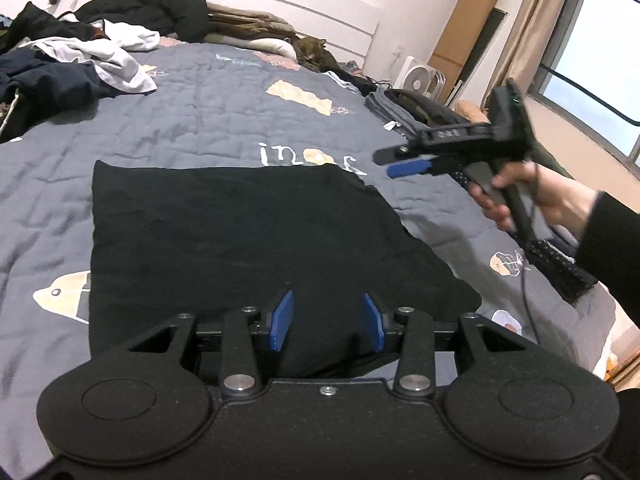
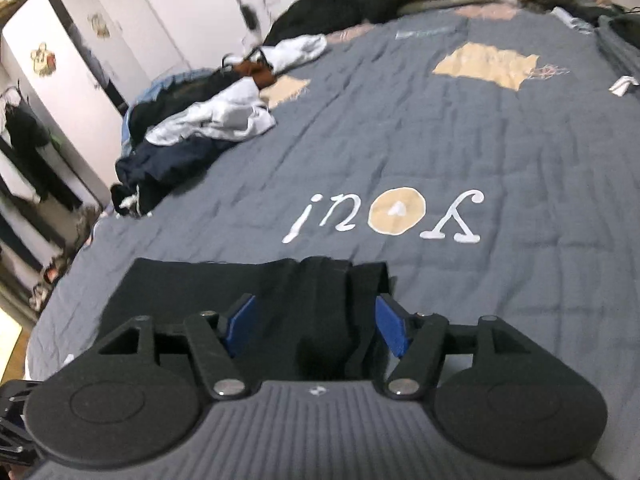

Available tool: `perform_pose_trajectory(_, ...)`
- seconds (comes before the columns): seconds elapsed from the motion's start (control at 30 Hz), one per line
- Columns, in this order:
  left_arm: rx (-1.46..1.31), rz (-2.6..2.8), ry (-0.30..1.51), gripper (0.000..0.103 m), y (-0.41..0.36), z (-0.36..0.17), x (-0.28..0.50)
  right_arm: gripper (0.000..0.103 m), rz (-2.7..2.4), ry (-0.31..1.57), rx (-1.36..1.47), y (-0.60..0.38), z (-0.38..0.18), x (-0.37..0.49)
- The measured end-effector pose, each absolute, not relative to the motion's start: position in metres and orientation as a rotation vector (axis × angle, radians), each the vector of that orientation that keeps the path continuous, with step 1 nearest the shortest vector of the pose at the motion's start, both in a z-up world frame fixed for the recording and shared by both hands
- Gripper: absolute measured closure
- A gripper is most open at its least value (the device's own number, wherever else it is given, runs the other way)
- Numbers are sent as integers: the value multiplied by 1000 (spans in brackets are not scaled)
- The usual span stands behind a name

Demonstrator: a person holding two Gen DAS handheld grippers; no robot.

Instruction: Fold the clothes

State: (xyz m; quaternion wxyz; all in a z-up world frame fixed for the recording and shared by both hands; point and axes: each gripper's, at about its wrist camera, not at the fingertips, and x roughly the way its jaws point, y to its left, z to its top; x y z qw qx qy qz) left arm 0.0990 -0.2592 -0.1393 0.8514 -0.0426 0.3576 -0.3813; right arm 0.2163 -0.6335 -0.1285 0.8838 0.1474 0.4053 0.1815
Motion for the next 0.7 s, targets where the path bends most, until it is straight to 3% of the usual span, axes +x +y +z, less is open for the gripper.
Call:
perform_pose_trajectory(0.5,-84,-799,747,60,-263,-140,98,38,413,892,347,-632,-151,261)
perform_pose_trajectory(0.63,-83,-799,747,60,-264,-140,99,43,402,901,357,-631,-152,262)
perform_pose_trajectory(0.7,-83,-798,745,60,-264,-139,98,55,398,895,360,-631,-151,261)
